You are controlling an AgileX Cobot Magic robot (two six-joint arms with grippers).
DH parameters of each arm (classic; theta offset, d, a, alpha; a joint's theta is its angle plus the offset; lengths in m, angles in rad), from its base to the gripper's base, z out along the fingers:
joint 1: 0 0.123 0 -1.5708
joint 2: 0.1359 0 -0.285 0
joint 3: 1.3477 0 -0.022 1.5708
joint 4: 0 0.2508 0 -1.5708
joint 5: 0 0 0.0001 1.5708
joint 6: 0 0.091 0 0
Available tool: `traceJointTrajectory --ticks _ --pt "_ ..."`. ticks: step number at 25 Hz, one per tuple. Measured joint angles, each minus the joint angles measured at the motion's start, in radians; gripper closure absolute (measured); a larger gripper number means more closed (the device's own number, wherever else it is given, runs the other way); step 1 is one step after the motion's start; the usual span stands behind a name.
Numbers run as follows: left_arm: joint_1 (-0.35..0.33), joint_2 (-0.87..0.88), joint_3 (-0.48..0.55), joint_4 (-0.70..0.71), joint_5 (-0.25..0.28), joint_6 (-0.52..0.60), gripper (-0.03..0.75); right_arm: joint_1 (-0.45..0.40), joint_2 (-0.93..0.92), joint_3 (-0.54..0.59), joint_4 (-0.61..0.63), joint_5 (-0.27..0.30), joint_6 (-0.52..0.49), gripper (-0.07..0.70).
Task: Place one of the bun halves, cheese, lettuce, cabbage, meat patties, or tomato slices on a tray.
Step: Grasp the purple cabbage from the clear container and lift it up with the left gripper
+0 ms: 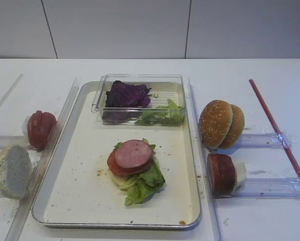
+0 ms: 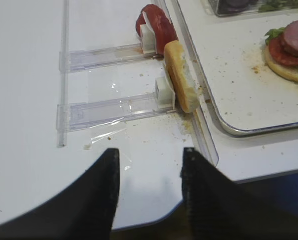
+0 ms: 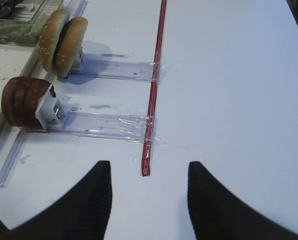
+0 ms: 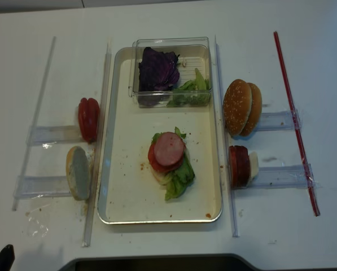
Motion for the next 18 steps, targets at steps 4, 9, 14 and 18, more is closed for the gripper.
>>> traceJointTrajectory --ticks 4,9,14,18 --pt "0.0 0.0 0.0 0.0 0.0 0.0 0.431 0.0 0.0 0.0 0.0 0.0 0.0 0.249" --pt "0.0 0.0 0.0 0.0 0.0 0.0 0.431 0.0 0.0 0.0 0.0 0.0 0.0 0.249" --pt "0.0 0.0 0.0 0.0 0.0 0.0 0.431 0.0 0.0 0.0 0.0 0.0 0.0 0.249" --pt "0.0 0.0 0.0 0.0 0.0 0.0 0.431 0.0 0.0 0.0 0.0 0.0 0.0 0.249"
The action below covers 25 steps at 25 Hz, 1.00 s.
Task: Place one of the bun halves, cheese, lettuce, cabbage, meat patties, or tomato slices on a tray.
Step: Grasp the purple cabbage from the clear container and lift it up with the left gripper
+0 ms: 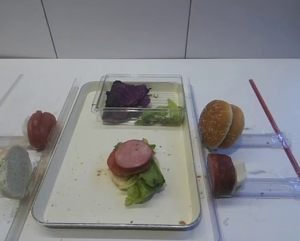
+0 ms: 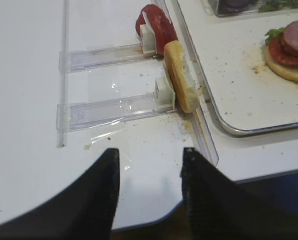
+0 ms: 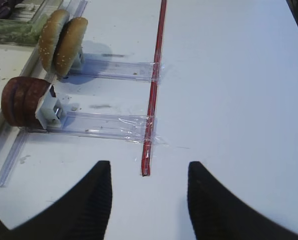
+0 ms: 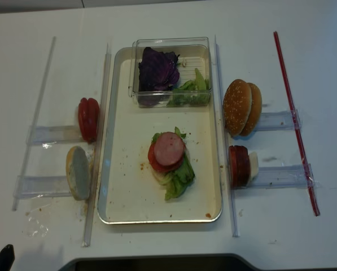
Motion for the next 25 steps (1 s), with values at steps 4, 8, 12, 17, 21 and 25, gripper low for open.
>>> traceJointTrajectory --ticks 4,8,12,17,21,25 --pt "0.0 0.0 0.0 0.0 0.0 0.0 0.431 0.0 0.0 0.0 0.0 0.0 0.0 0.249" --pt "0.0 0.0 0.0 0.0 0.0 0.0 0.431 0.0 0.0 0.0 0.0 0.0 0.0 0.249" --pt "0.0 0.0 0.0 -0.005 0.0 -0.014 0.431 0.0 0.0 0.0 0.0 0.0 0.0 0.249" --pt "0.0 0.003 0.0 -0.02 0.009 -0.016 0.431 0.0 0.0 0.0 0.0 0.0 0.0 0.249" --pt "0.0 0.091 -0.028 -0.02 0.023 -0.016 0.431 0.0 0.0 0.0 0.0 0.0 0.0 0.249" --pt "0.0 0.23 -0.079 -0.005 0.023 -0.016 0.43 0.0 0.0 0.0 0.0 0.0 0.0 0.249"
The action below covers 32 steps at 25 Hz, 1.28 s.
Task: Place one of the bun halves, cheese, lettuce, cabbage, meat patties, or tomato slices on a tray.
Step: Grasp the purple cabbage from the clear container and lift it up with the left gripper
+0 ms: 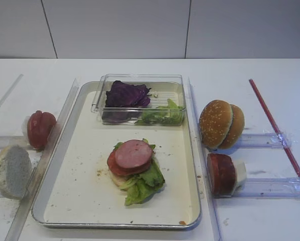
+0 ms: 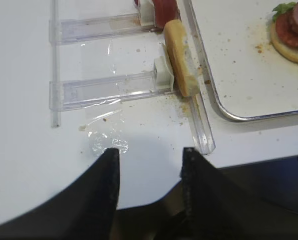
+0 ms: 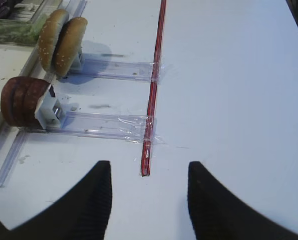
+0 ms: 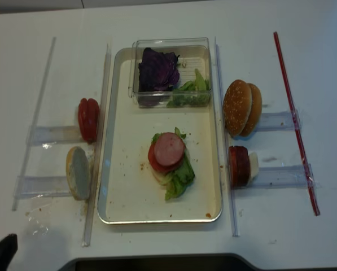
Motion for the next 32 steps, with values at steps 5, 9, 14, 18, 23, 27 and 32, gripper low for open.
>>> traceJointTrajectory --ticks 5,9,14,18,23,27,32 --pt "0.0 0.204 -0.111 0.002 0.002 -0.038 0.43 0.0 0.0 0.0 0.0 0.0 0.0 0.249" --pt "0.0 0.389 -0.236 0.002 0.021 -0.049 0.43 0.0 0.0 0.0 -0.002 0.0 0.0 0.249" --pt "0.0 0.626 -0.413 0.002 0.046 -0.061 0.43 0.0 0.0 0.0 -0.002 0.0 0.002 0.249" --pt "0.0 0.817 -0.568 0.002 0.046 -0.074 0.429 0.0 0.0 0.0 -0.002 -0.002 0.002 0.249" --pt "0.0 1.036 -0.752 0.002 0.046 -0.091 0.428 0.0 0.0 0.0 -0.002 -0.002 0.002 0.249" --pt "0.0 1.175 -0.874 0.002 0.044 -0.099 0.428 0.0 0.0 0.0 -0.002 -0.002 0.002 0.249" --pt "0.0 1.291 -0.966 0.002 0.042 -0.101 0.4 0.0 0.0 0.0 -0.002 -0.002 0.002 0.249"
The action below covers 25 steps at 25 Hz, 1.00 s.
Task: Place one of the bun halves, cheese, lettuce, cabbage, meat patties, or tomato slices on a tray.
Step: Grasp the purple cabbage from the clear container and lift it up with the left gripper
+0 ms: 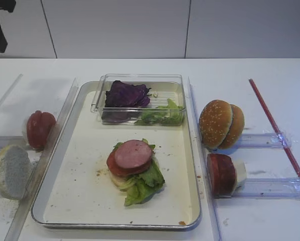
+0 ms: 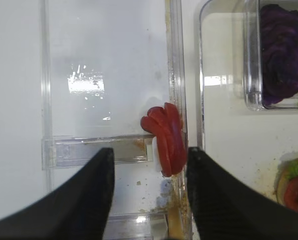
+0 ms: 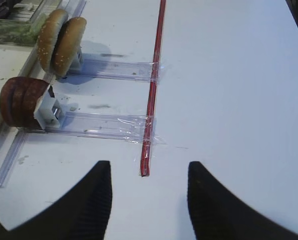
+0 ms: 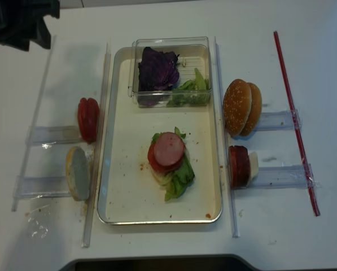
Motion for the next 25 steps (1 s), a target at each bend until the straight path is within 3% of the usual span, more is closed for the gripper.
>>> traceJointTrajectory --ticks 16,21,25 --pt "0.0 0.087 -0.016 -0.037 -0.001 0.0 0.36 0.0 0.0 0.0 0.0 0.0 0.0 0.249" --pt "-0.051 0.139 -0.047 -0.046 -0.001 0.0 0.326 0.0 0.0 0.0 0.0 0.0 0.0 0.249" --pt "-0.131 0.197 -0.109 -0.049 -0.002 -0.02 0.318 0.0 0.0 0.0 0.0 0.0 0.0 0.249"
